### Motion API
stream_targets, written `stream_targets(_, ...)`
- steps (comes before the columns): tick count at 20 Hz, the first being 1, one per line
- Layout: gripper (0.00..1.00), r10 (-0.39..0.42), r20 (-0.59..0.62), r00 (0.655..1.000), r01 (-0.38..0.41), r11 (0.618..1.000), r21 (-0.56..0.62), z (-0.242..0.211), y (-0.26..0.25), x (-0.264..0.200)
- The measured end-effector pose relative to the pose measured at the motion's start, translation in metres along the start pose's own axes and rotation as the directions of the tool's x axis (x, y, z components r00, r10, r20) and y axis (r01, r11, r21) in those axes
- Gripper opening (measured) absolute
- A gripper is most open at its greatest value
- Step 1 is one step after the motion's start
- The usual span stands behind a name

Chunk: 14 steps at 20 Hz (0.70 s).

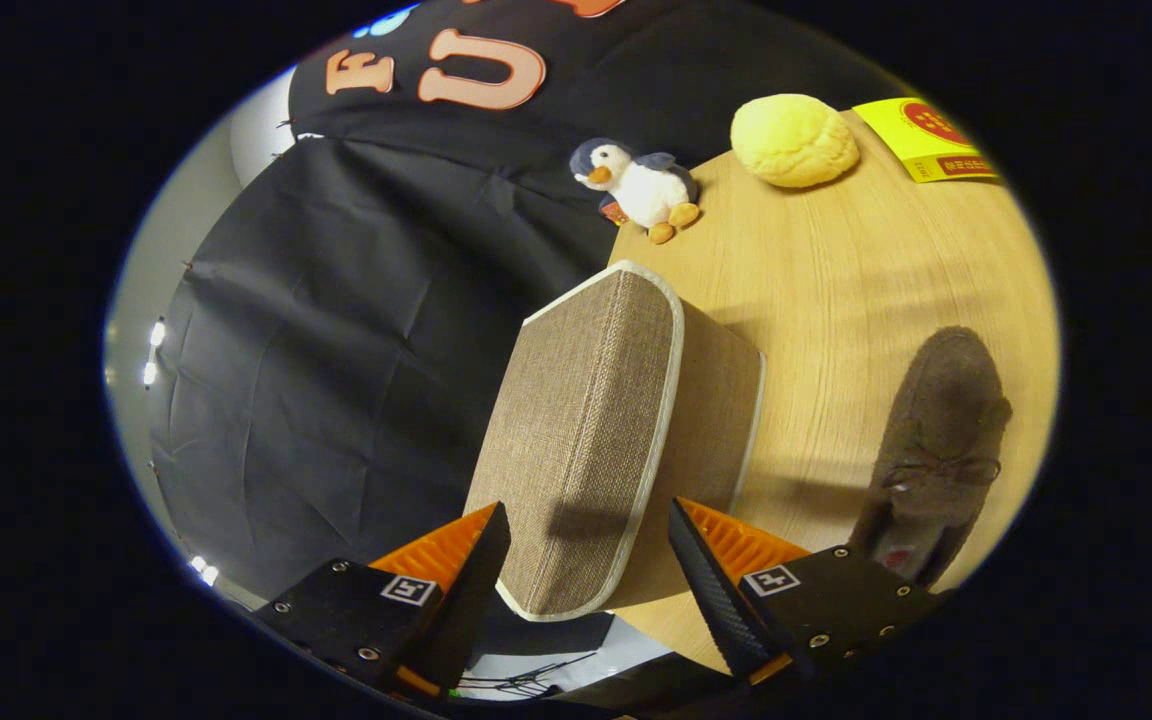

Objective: Open the storage box then place both shoes into the box .Put the left shoe in first, then the right shoe, with the right side of both shoes facing outward in a uniform manner.

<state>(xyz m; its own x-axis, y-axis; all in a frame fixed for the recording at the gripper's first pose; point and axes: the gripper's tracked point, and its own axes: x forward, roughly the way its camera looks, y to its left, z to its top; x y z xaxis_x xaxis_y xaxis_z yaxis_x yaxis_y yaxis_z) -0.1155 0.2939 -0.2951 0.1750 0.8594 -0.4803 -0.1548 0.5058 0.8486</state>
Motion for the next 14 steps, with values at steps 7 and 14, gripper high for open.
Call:
stream_targets(7, 0.95, 0.056, -0.028, 0.998, -0.054, 0.996, 0.065, -0.013, 0.0, 0.027)
stream_targets(14, 0.81, 0.09, 0.004, 0.996, -0.09, 0.992, 0.087, -0.004, 0.012, -0.002)
